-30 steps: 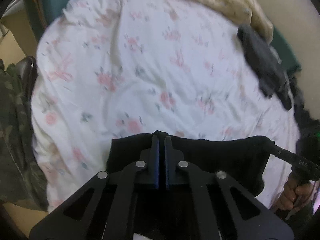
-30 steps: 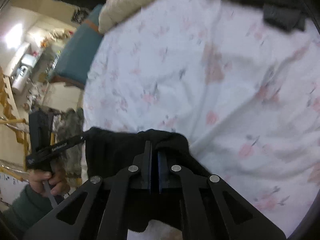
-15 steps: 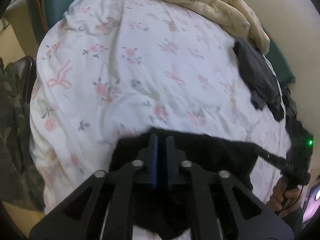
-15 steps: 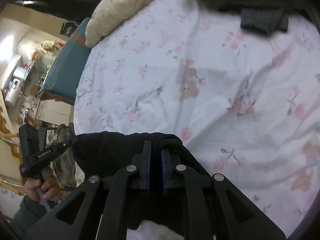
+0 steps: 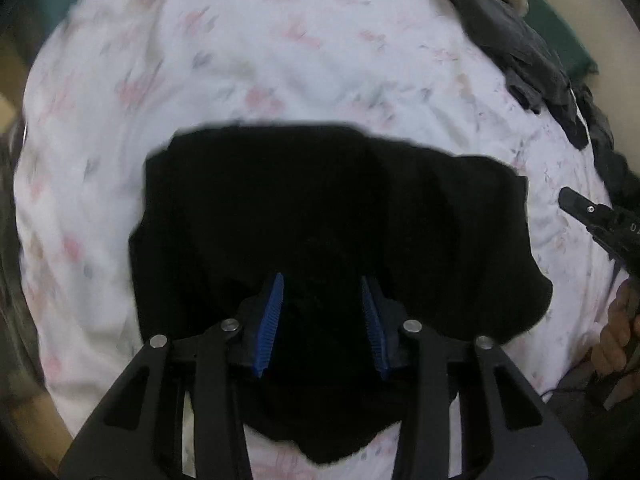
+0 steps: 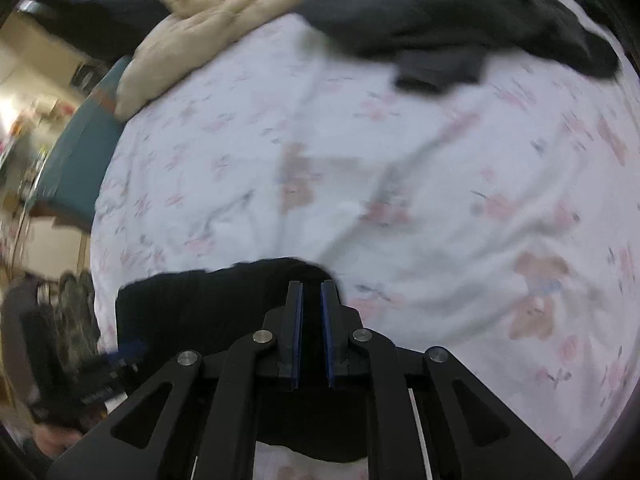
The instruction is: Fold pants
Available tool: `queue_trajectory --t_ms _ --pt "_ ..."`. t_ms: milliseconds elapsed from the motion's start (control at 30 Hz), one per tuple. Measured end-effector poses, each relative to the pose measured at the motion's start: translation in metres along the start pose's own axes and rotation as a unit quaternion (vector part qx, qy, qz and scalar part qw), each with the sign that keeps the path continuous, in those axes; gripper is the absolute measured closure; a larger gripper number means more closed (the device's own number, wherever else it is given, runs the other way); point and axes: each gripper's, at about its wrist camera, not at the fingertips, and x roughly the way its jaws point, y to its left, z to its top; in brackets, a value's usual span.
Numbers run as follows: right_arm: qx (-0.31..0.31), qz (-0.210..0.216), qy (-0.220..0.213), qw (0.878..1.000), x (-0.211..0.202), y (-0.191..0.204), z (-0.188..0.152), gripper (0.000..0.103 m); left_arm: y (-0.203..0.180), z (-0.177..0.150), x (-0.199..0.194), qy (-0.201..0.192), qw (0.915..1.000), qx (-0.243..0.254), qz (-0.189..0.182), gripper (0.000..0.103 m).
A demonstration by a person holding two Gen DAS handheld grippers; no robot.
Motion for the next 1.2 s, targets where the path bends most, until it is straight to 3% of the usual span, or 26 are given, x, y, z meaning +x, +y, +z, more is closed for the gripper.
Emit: queue_trajectory --t_ms 33,100,167,200,333,367,433,567,600,633,733,900,967,1000,1033,1100,1200 --pt "0.004 0.02 -0.002 1.0 -0.004 -0.001 -0.001 0.092 0.004 -0.005 -0.005 -0.002 1.0 -0.001 -0.006 0.069" --pt "-0.013 0.119 0.015 0.993 -0.007 0.013 -0.005 0.092 0.006 -0.015 -0.016 -0.014 0.9998 0.01 -0.011 0.068" --pt "-0.044 0.19 0.066 0.979 0.009 0.04 -0.012 0.092 0.004 -0.023 -0.02 -0.02 0.9995 0.021 -0.012 0.067" --pt "-0.058 0.199 0.09 0.974 0.02 0.052 -0.018 0.092 0.001 -0.023 -0.017 -0.018 0.9994 0.027 -0.009 0.067" --pt "-0.085 0.139 0.168 0.972 0.077 0.067 -0.044 0.094 -0.005 -0.034 -0.005 -0.005 0.9985 0.051 0.021 0.066" --pt "-0.087 0.1 0.175 0.976 0.088 0.058 -0.047 0.096 -0.004 -0.037 -0.003 -0.002 0.9981 0.056 0.027 0.066" --pt "-0.087 0.039 0.16 0.982 0.09 0.038 -0.044 0.103 -0.001 -0.044 -0.001 0.001 0.9969 0.07 0.035 0.064" --pt "-0.05 -0.037 0.124 0.99 0.065 -0.001 -0.024 0.103 0.007 -0.049 -0.007 -0.002 0.9968 0.064 0.047 0.057" --pt "-0.044 -0.037 0.122 0.991 0.06 -0.007 -0.022 0.102 0.01 -0.05 -0.011 -0.004 0.9975 0.052 0.048 0.05" --pt "-0.028 -0.021 0.125 0.991 0.056 -0.014 -0.02 0.095 0.011 -0.05 -0.016 -0.007 0.9982 0.041 0.045 0.048" --pt "0.019 0.05 0.115 0.992 0.039 -0.023 -0.019 0.095 0.011 -0.052 -0.035 -0.024 0.9991 0.025 0.023 0.041" --pt "0.037 0.082 0.082 0.993 0.015 -0.025 -0.022 0.093 0.013 -0.05 -0.059 -0.071 0.9974 0.01 0.008 0.022" --pt "0.039 0.085 0.082 0.992 0.011 -0.026 -0.022 0.085 0.024 -0.05 -0.063 -0.079 0.9966 -0.02 0.006 0.019" --pt "0.041 0.085 0.08 0.992 0.01 -0.028 -0.022 0.073 0.029 -0.05 -0.062 -0.079 0.9963 -0.034 0.004 0.016" --pt "0.048 0.085 0.076 0.992 0.007 -0.032 -0.022 0.052 0.034 -0.05 -0.061 -0.078 0.9959 -0.047 0.005 0.015" --pt "0.062 0.091 0.065 0.992 0.006 -0.03 -0.021 0.032 0.051 -0.051 -0.059 -0.081 0.9936 -0.077 0.015 0.014" --pt "0.076 0.098 0.056 0.991 0.005 -0.032 -0.019 0.03 0.071 -0.052 -0.054 -0.088 0.9902 -0.105 0.025 0.014"
